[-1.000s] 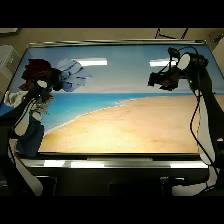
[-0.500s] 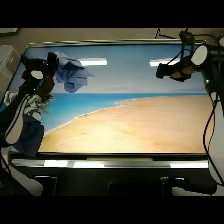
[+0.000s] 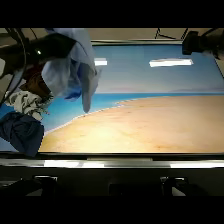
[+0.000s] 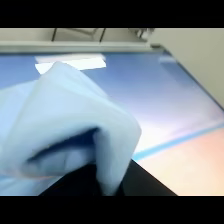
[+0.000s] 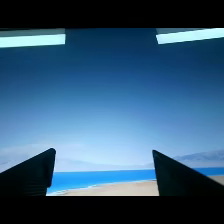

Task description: Fold the clothes and pants, and hang the long-sleeved shirts on hangers.

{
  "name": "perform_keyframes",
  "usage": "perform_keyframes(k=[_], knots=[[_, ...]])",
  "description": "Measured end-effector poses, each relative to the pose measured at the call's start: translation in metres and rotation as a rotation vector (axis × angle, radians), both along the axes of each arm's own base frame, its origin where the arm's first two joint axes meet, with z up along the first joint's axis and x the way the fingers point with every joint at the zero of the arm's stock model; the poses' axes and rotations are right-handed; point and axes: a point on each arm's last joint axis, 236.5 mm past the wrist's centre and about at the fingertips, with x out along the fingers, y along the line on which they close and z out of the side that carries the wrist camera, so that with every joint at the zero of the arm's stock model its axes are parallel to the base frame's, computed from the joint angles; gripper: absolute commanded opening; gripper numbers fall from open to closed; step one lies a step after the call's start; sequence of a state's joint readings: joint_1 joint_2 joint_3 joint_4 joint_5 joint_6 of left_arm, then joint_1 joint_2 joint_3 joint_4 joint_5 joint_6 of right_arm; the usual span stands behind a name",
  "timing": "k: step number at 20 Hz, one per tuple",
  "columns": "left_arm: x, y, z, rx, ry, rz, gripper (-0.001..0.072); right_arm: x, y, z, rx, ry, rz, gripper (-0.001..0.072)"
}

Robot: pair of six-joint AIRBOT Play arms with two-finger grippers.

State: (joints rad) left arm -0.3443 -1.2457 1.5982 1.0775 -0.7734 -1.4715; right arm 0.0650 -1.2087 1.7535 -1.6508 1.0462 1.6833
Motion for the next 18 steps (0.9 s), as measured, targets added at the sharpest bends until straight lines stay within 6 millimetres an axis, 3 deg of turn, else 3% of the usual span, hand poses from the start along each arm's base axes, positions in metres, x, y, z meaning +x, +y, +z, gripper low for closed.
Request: perform_keyframes(k=[2,5,6,8,9,11,13,14,16,18], knots=[[-0.034,-0.033,-0.053,0.065,0.139,-0.067,0.0025,-0.015,-0.004,0.011,-0.006,-0.007,-0.010,0.0682],[-0.087,-0.091,-0.156,0.122,0.384,-0.154,0.0026,-0.031,-0.008,0.011,-0.014,0.022,-0.022,0.0682],[-0.107,-0.111,-0.187,0.130,0.454,-0.187,0.0060,-0.034,-0.009,0.008,-0.015,0.041,-0.025,0.0682],[-0.148,-0.153,-0.236,0.128,0.573,-0.250,0.0708,-0.040,-0.010,0.002,-0.016,0.074,-0.032,0.0682],[-0.168,-0.170,-0.253,0.120,0.627,-0.275,0.0720,-0.042,-0.011,-0.001,-0.018,0.092,-0.035,0.0681],[-0.186,-0.190,-0.264,0.096,0.687,-0.302,0.0720,-0.047,-0.012,-0.011,-0.018,0.139,-0.039,0.0681],[-0.174,-0.187,-0.252,0.090,0.680,-0.312,0.0720,-0.055,-0.009,-0.030,0.001,0.224,-0.041,0.0677],[-0.159,-0.175,-0.242,0.098,0.662,-0.302,0.0720,-0.060,-0.004,-0.043,0.024,0.285,-0.032,0.0678],[-0.114,-0.130,-0.220,0.119,0.619,-0.232,0.0720,-0.077,0.020,-0.083,0.096,0.456,0.031,0.0681],[-0.067,-0.057,-0.213,0.148,0.626,-0.098,0.0720,-0.100,0.053,-0.131,0.184,0.639,0.133,0.0685]])
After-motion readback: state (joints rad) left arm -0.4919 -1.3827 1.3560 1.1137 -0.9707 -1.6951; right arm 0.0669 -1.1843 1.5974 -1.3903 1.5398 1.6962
